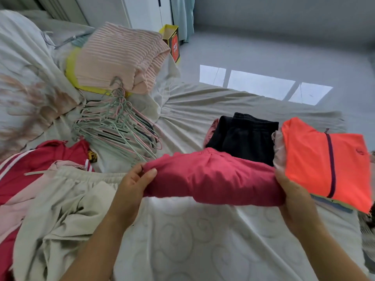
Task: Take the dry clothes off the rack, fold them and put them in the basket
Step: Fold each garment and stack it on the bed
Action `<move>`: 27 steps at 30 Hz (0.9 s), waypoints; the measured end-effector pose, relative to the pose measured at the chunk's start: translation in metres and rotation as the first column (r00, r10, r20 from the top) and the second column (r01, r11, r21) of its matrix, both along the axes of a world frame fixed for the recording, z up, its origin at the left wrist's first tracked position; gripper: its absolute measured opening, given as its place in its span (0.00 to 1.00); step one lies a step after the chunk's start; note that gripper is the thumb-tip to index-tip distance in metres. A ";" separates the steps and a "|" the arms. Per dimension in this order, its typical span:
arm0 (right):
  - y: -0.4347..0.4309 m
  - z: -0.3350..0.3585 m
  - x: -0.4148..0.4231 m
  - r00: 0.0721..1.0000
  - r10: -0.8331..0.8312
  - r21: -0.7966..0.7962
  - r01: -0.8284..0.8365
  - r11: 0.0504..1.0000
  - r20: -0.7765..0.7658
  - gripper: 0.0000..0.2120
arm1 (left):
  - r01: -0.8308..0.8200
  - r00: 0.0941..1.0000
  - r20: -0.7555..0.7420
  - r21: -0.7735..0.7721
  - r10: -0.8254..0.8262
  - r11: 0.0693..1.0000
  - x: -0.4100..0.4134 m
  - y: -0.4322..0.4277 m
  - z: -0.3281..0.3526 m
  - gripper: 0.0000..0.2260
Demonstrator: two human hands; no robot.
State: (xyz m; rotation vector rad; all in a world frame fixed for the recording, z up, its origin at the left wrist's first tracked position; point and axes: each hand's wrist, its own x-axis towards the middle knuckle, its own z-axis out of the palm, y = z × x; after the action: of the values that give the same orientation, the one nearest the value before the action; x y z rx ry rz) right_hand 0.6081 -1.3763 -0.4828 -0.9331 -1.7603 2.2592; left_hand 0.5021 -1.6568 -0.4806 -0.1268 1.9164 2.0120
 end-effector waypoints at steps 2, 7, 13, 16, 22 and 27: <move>-0.003 -0.023 0.027 0.992 -0.011 0.076 0.001 0.997 0.129 0.30 | 0.023 0.998 0.061 -0.014 -0.022 1.000 0.026 -0.008 -0.026 0.05; -0.031 -0.106 0.113 0.875 0.000 0.105 -0.058 0.993 0.483 0.09 | 0.125 0.944 0.330 -0.307 -0.017 0.943 0.110 -0.048 -0.127 0.10; -0.059 -0.178 0.177 0.759 0.017 0.122 -0.126 0.985 0.651 0.19 | 0.224 0.840 0.538 -0.457 0.067 0.861 0.154 -0.079 -0.179 0.07; -0.065 -0.186 0.172 0.748 -0.065 0.173 -0.067 0.983 0.660 0.10 | 0.194 0.842 0.531 -0.461 0.094 0.866 0.146 -0.069 -0.175 0.10; -0.062 -0.192 0.143 0.732 -0.161 0.381 -0.143 0.913 0.662 0.20 | 0.300 0.942 0.327 -0.716 -0.076 0.630 0.126 -0.032 -0.172 0.39; -0.060 -0.200 0.121 0.731 -0.148 0.216 0.002 0.976 0.666 0.39 | 0.335 0.925 0.379 -0.762 -0.037 0.554 0.106 -0.013 -0.183 0.46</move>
State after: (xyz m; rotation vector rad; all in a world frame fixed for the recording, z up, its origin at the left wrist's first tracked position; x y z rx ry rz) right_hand 0.7290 -1.4359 -0.6828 -1.9222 -2.0886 1.7304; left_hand 0.6086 -1.6695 -0.6632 -0.4297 2.3396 0.7316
